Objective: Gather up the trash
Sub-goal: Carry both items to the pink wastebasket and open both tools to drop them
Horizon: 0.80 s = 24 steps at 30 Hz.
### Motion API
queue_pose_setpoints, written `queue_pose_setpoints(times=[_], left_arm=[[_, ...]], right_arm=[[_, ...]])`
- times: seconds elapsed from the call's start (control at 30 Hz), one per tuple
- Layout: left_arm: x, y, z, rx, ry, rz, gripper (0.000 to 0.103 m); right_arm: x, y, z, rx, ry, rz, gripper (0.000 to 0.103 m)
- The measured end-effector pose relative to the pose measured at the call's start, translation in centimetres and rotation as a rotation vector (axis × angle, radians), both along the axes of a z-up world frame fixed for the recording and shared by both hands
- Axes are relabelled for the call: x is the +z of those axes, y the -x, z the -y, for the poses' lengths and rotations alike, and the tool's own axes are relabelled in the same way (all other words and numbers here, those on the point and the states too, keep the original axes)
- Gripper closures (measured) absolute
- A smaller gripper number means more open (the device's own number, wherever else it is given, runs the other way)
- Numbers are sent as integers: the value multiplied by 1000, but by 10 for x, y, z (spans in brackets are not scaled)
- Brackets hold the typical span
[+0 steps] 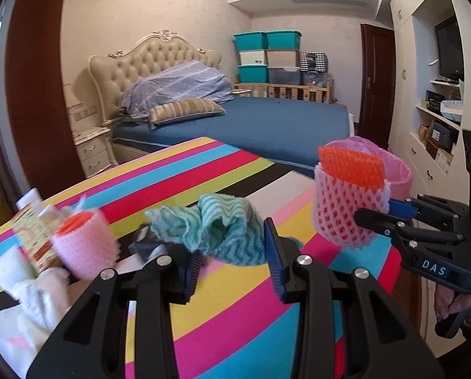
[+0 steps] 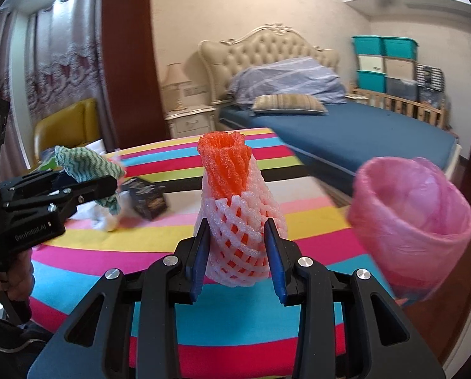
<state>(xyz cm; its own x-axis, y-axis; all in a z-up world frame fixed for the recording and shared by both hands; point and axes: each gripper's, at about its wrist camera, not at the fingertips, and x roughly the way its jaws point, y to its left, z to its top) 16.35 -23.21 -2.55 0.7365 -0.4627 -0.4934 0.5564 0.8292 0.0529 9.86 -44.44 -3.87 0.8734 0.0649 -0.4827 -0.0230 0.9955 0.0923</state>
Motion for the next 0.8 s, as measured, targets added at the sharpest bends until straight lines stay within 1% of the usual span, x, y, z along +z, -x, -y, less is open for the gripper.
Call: queue_pose_setpoints(times=[0.17, 0.37, 0.47, 0.6, 0.73, 0.8], left_arm=[[6, -20, 52, -78, 5, -20, 67], [22, -41, 140, -204, 14, -20, 67], [27, -51, 185, -252, 14, -20, 67], [27, -71, 240, -291, 26, -54, 67], [20, -93, 288, -321, 17, -91, 66], [14, -106, 310, -338, 34, -135, 64]], right_arm=[[6, 3, 58, -138, 9, 22, 69], [12, 9, 135, -294, 19, 29, 69], [12, 6, 170, -347, 11, 16, 69], [6, -5, 209, -391, 3, -4, 69], [-2, -16, 231, -403, -19, -21, 68], [-7, -17, 239, -392, -23, -23, 63]])
